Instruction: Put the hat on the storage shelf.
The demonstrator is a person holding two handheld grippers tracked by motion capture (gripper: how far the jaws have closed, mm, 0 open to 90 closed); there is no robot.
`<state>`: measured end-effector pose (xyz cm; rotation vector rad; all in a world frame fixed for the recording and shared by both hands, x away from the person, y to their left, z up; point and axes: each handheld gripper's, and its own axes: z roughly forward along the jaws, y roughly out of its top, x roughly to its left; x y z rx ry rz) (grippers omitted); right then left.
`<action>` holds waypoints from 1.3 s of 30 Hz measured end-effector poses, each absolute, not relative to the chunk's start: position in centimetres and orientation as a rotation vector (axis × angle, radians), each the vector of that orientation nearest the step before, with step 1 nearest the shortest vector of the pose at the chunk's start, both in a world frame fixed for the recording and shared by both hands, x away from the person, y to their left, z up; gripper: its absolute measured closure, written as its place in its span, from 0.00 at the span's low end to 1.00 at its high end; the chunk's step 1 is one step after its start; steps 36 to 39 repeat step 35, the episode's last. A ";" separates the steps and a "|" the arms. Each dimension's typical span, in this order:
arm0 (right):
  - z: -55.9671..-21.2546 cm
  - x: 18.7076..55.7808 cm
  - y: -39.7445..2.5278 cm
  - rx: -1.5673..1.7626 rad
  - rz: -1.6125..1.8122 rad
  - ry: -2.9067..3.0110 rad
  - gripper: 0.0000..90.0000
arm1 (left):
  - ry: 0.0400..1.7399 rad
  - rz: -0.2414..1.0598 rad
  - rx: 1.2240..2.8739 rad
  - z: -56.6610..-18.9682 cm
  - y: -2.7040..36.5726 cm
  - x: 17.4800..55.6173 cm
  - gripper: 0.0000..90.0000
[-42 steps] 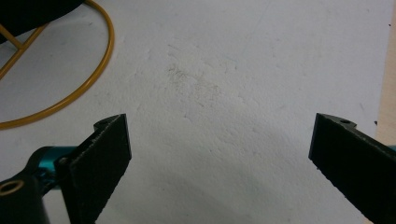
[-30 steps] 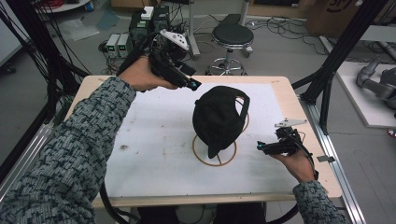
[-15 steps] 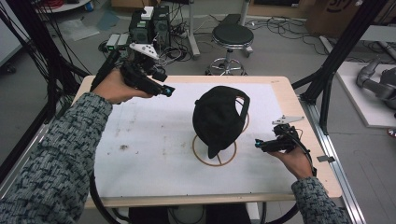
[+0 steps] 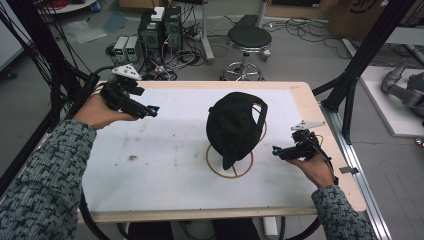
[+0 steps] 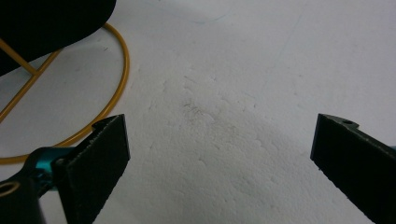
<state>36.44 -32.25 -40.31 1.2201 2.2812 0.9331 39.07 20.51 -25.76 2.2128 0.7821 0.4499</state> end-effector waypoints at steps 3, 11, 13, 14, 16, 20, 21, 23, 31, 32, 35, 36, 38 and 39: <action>-40.4 36.6 -32.1 1.218 0.935 2.282 0.05 | 0.811 0.460 2.226 -26.7 21.5 38.5 0.14; -40.6 36.8 -31.8 1.221 0.922 2.290 0.05 | 0.872 0.494 2.234 -28.8 23.6 37.6 0.14; -40.6 36.9 -31.7 1.216 0.917 2.293 0.05 | 0.898 0.505 2.254 -29.8 24.0 37.3 0.14; -40.6 36.9 -31.7 1.216 0.917 2.293 0.05 | 0.898 0.505 2.254 -29.8 24.0 37.3 0.14; -40.7 37.0 -31.6 1.216 0.916 2.299 0.05 | 0.916 0.510 2.269 -30.4 24.1 37.2 0.14; -40.7 37.0 -31.6 1.212 0.917 2.299 0.05 | 0.918 0.520 2.287 -31.0 24.3 37.1 0.14; -40.7 37.0 -31.6 1.212 0.917 2.299 0.05 | 0.918 0.520 2.287 -31.0 24.3 37.1 0.14; -40.6 37.0 -31.5 1.206 0.919 2.292 0.05 | 0.924 0.519 2.289 -31.2 24.4 37.1 0.14; -40.6 37.0 -31.4 1.205 0.915 2.293 0.05 | 0.925 0.525 2.276 -31.1 24.6 37.1 0.14; -40.5 37.0 -31.4 1.209 0.916 2.292 0.05 | 0.925 0.522 2.273 -31.1 24.6 37.1 0.14; -40.4 36.9 -31.3 1.198 0.917 2.291 0.05 | 0.922 0.526 2.268 -31.2 24.6 37.0 0.14; -40.4 36.9 -31.3 1.198 0.917 2.291 0.05 | 0.922 0.526 2.268 -31.2 24.6 37.0 0.14; -40.4 36.9 -31.3 1.198 0.917 2.291 0.05 | 0.922 0.526 2.268 -31.2 24.6 37.0 0.14; -40.4 36.9 -31.3 1.198 0.917 2.291 0.05 | 0.922 0.526 2.268 -31.2 24.6 37.0 0.14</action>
